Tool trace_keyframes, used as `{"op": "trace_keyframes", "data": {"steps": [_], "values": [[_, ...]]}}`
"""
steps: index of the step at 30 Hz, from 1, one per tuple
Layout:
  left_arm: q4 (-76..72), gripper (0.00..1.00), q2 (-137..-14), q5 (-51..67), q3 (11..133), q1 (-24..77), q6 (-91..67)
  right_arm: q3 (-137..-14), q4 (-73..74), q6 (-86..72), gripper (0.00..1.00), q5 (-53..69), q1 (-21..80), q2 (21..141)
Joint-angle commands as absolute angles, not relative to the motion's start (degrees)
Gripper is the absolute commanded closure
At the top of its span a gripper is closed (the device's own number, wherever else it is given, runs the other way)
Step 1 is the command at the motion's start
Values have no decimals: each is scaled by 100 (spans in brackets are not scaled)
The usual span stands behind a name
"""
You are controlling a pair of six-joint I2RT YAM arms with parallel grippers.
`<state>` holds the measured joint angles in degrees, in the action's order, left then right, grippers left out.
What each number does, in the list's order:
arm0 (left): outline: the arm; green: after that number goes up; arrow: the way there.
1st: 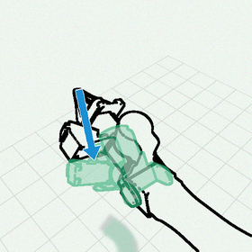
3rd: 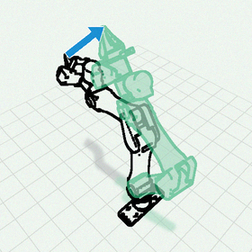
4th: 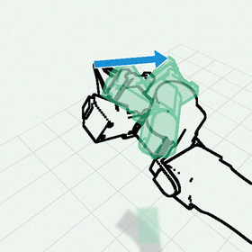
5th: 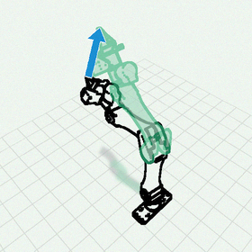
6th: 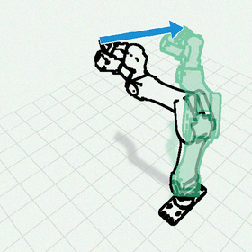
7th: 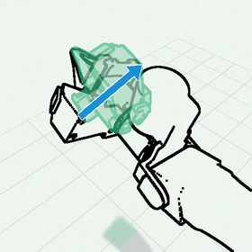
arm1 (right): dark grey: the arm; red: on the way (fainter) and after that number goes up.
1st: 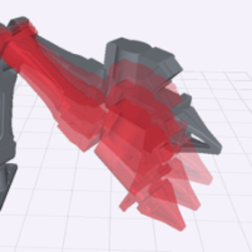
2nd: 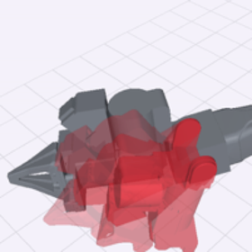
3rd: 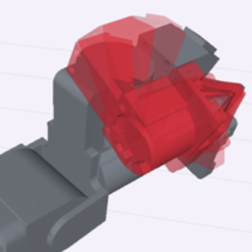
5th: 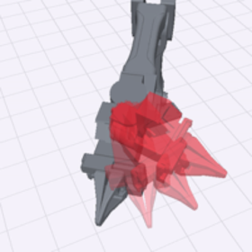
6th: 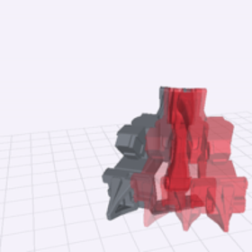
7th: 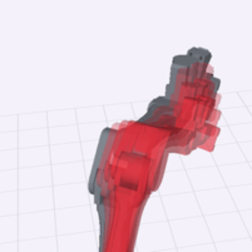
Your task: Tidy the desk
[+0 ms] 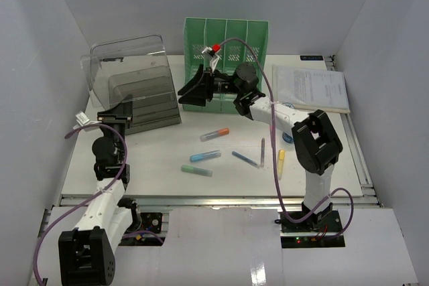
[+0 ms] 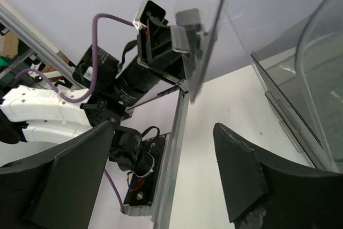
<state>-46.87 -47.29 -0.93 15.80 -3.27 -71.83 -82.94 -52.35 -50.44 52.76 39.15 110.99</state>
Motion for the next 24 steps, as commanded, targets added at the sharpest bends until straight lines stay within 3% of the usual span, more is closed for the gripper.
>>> {"op": "trace_keyframes", "data": {"steps": [1, 5, 7, 10, 12, 13, 16, 24], "values": [[-5045, 68, -4671, -9, 1982, -347, -7044, -7805, -4926, -4364, 16, 5489, 3485, 10534], [-4882, 68, -4568, 212, 2104, -352, -6931, -7222, -3718, -3267, 12, 5526, 2894, 9857], [-4749, 68, -4515, 245, 2190, -365, -6838, -7122, -1867, -2122, 4, 5275, 2708, 9478], [-4436, 68, -4461, 290, 2337, -378, -6737, -7036, 91, -133, 7, 4147, 2541, 8688], [-4288, 68, -4448, 290, 2397, -394, -6724, -6633, 1008, 395, 10, 2647, 2473, 8142], [-4241, 68, -4439, 290, 2407, -395, -6724, -6610, 1054, 517, 10, 2559, 2454, 7930], [-4032, 67, -4430, 273, 2489, -414, -6698, -6203, 1883, 755, 10, 401, 2231, 7341], [-3904, 68, -4602, 370, 2701, -461, -6771, -5491, 2567, 724, 10, -1402, 1301, 7033]]}}
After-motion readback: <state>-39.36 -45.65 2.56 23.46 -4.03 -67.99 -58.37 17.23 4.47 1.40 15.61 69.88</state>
